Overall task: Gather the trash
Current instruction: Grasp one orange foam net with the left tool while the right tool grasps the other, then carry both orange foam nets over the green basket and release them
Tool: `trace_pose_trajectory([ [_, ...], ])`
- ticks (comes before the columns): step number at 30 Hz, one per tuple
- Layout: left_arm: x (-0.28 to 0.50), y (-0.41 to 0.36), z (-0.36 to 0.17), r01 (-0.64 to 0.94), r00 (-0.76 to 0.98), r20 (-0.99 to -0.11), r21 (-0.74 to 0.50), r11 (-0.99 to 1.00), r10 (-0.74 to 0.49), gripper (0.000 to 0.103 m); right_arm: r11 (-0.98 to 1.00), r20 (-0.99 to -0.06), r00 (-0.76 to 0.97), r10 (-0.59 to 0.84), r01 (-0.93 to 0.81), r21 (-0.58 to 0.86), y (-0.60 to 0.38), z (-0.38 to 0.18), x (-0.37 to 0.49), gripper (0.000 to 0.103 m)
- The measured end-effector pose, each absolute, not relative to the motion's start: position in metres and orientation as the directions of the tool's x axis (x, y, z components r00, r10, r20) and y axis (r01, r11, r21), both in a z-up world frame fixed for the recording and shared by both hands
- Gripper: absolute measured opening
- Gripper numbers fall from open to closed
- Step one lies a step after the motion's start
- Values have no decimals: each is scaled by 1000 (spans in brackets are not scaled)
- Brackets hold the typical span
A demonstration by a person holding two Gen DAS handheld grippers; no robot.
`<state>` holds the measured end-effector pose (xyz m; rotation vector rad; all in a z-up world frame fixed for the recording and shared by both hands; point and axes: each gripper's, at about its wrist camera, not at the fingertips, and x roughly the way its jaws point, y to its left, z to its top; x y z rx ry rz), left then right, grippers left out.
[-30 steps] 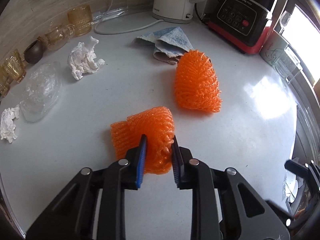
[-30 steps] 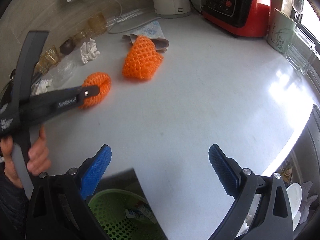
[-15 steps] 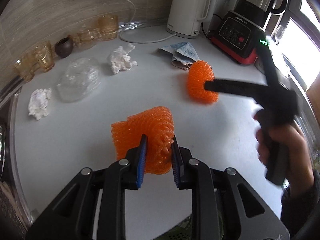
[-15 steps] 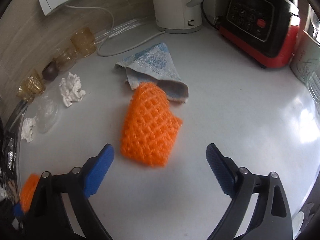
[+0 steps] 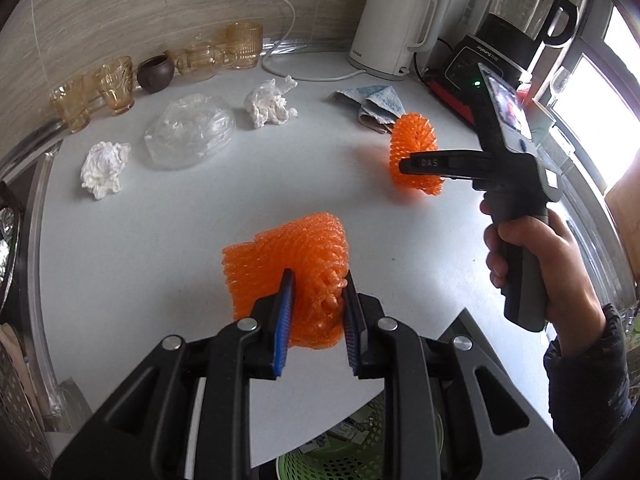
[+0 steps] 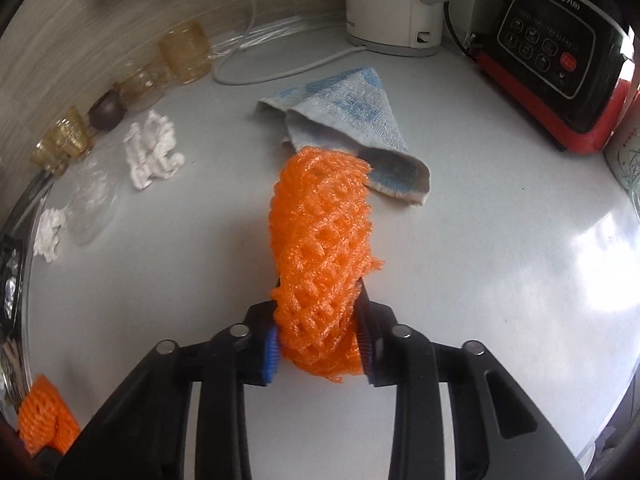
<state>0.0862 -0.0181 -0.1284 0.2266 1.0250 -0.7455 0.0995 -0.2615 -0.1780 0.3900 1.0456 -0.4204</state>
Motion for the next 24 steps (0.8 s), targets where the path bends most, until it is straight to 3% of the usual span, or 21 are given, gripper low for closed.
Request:
trace_pose_trajectory([
  [14,31,4,-112,737,248,-830,-173,653,-500,22,897,-859,490,-153,433,88,-178,-116,-27,29],
  [24,-37,28,-108,811,199,-839,-149,566,-506,23,914,-888,451,-93,392,103,-116,-118,-113,30],
])
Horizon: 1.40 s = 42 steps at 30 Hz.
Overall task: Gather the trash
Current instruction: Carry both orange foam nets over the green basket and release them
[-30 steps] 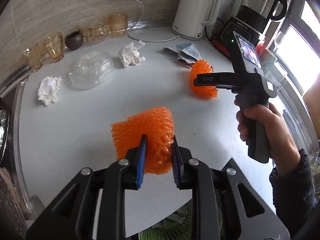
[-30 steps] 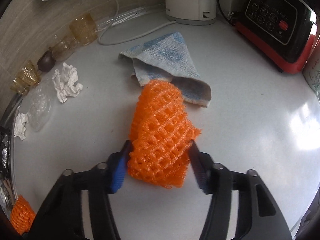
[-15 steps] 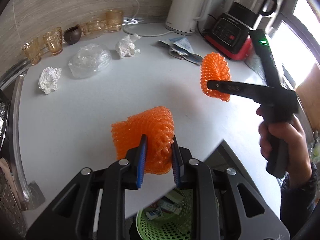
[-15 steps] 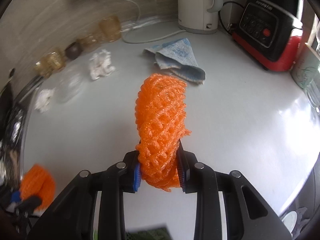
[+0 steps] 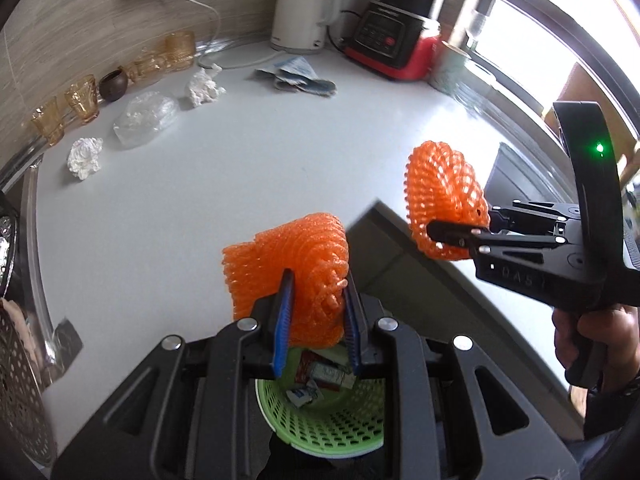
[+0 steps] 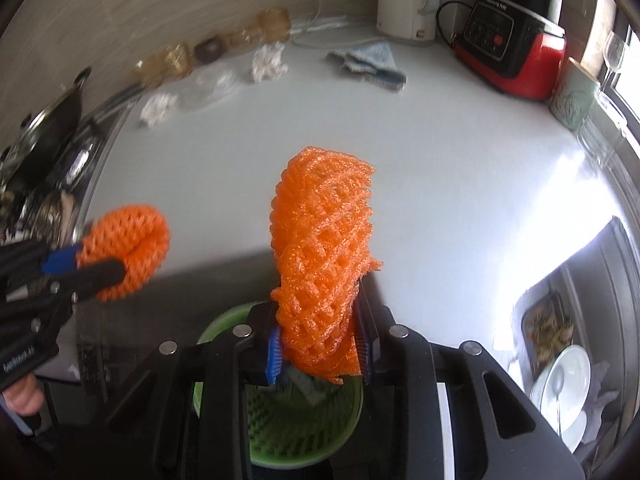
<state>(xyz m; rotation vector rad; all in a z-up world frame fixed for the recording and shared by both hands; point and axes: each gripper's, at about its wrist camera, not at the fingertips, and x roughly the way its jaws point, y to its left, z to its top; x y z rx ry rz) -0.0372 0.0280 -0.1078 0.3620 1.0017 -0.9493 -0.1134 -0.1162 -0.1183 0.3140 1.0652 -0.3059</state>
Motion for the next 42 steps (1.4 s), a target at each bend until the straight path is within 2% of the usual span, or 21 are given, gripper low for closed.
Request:
trace_pose_trajectory([
  [14,-109,50,-138,829,138,-887,-141,542,-441,23,947,-921,389,-13,302,114,-76,-140,-171,32],
  [30,-138,45,-175,789,117,-920,-144,597,-375,26,965,-920,391,23,233,123,-78,-150,-200,34],
  [33,-139,42,-180,780,121,-925,-136,611,-360,39,967,-918,397,27,224,125,-79,-151,-201,34],
  [35,-141,42,-182,775,135,-924,-126,619,-357,51,968,-916,401,33,215,129,-80,-152,-201,34],
  [42,-144,41,-180,758,148,-920,-129,639,-361,63,972,-909,414,54,189,143,-79,-150,-198,34],
])
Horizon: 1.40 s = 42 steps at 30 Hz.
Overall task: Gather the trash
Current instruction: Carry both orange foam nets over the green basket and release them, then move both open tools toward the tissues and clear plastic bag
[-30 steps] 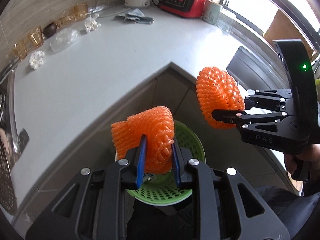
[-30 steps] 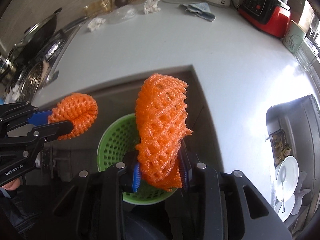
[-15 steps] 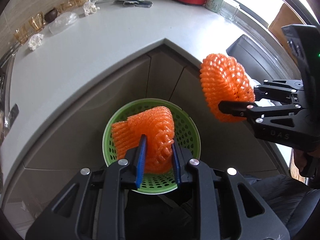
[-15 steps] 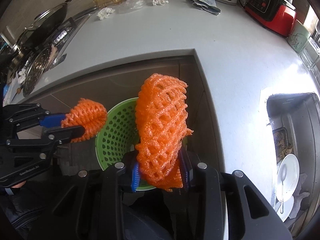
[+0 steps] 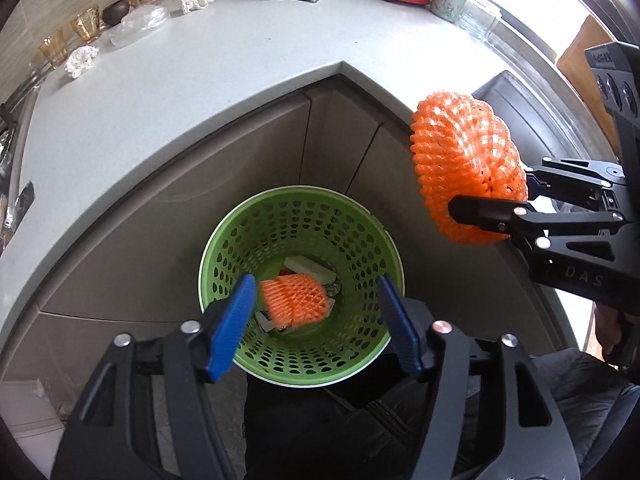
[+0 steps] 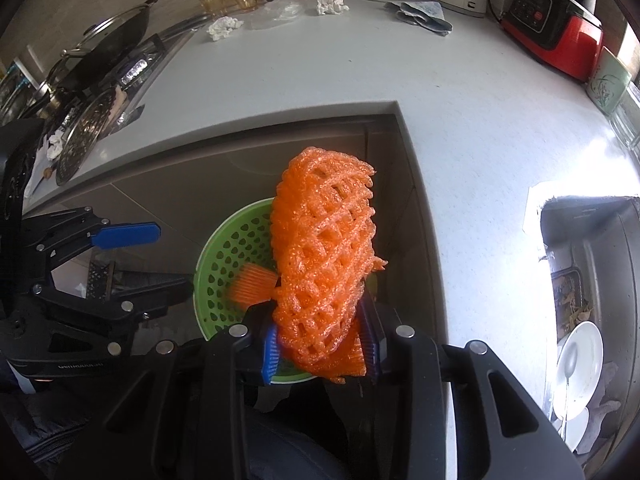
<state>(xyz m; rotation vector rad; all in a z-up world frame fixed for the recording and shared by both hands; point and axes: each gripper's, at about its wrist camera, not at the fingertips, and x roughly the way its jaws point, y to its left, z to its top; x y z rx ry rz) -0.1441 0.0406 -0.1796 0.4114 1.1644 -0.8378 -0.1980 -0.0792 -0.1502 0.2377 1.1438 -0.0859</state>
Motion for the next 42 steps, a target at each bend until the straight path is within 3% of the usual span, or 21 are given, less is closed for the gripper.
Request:
trace_pose_trajectory([
  [4,-142,38,-176,751,176,-918,-108,652,-356,65,974,-907,416,64,172,148,-80,-151,-196,35],
  [8,-134,46,-166,712,227,-907,-94,696,-355,73,976,-910,407,83,149,156,-81,-154,-194,35],
  [21,-106,63,-139,585,348,-880,-67,808,-325,81,984,-931,334,150,42,174,-67,-173,-187,37],
  [24,-101,66,-138,561,355,-881,-66,825,-312,81,985,-932,327,158,15,172,-63,-174,-185,47],
  [27,-100,69,-137,544,359,-882,-68,836,-305,81,988,-930,336,148,-2,156,-59,-172,-184,68],
  [35,-99,72,-132,513,381,-878,-62,856,-291,81,985,-916,368,161,-2,172,-65,-165,-177,70],
  [40,-94,75,-125,488,402,-871,-58,871,-283,84,984,-901,407,149,28,176,-70,-154,-174,82],
  [42,-90,79,-120,472,417,-867,-52,880,-275,87,985,-894,428,135,41,169,-72,-149,-170,91],
])
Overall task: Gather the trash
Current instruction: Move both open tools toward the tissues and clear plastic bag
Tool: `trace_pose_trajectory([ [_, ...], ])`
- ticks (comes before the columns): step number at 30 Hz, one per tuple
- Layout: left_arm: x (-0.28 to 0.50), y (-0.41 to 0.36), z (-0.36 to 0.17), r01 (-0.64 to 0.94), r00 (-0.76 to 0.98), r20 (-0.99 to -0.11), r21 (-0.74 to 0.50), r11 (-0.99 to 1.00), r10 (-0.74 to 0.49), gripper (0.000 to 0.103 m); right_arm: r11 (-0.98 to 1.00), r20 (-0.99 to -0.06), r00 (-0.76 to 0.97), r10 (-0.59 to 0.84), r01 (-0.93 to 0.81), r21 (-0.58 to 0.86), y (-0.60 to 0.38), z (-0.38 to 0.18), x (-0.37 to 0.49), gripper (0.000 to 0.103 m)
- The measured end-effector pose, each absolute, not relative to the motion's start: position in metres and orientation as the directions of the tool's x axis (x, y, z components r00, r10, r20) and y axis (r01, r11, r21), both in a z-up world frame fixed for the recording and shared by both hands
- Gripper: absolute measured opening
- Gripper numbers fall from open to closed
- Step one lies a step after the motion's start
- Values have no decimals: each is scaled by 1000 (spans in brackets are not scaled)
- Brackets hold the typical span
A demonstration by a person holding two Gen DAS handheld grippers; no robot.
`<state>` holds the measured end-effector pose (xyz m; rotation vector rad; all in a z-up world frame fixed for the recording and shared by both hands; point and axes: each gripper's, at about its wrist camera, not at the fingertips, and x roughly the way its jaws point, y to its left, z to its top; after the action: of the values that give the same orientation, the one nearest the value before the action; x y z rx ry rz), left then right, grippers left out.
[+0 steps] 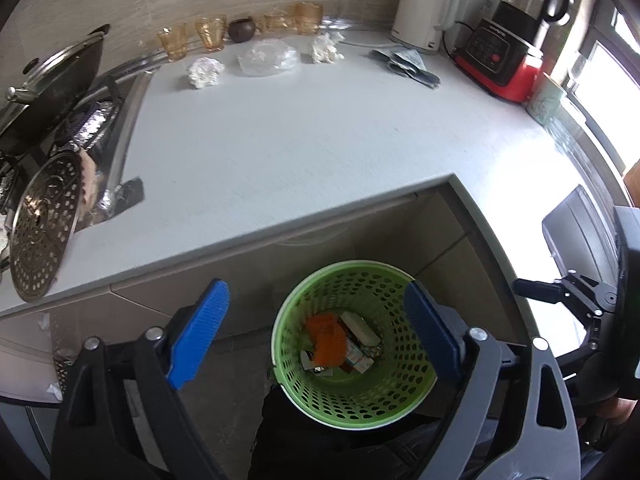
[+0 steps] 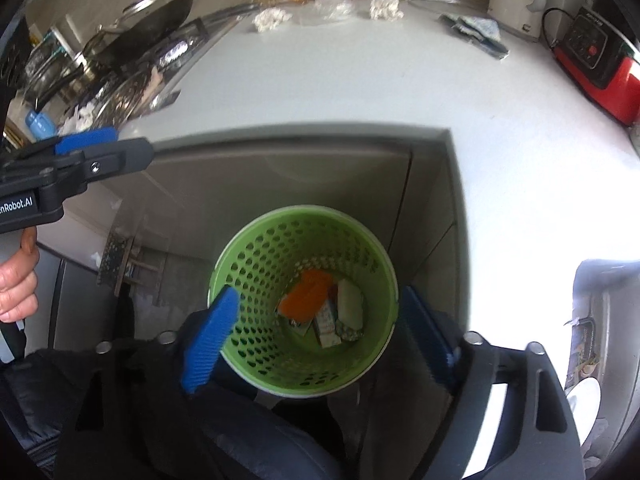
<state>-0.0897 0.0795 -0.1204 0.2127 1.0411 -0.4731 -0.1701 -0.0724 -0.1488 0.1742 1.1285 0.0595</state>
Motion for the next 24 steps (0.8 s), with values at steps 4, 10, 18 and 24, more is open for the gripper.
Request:
trace_pose_trajectory([
  [4,-77,90,-111,435,442,-860,-44,899,-256,91,986,-880,461,117,54,159,-79,-140,-160,97],
  [10,-45,109,-103,385,475,-851,-29,922,-225,95,984,-861,499,101,79,161,-84,-128,-131,101],
  [18,33,125,-102,348,482,-847,-48,936,-223,95,979,-840,543,29,154,133,-84,-106,-66,101],
  [24,111,121,-110,380,499,-832,-40,924,-242,95,976,-824,566,-30,193,97,-81,-93,3,101],
])
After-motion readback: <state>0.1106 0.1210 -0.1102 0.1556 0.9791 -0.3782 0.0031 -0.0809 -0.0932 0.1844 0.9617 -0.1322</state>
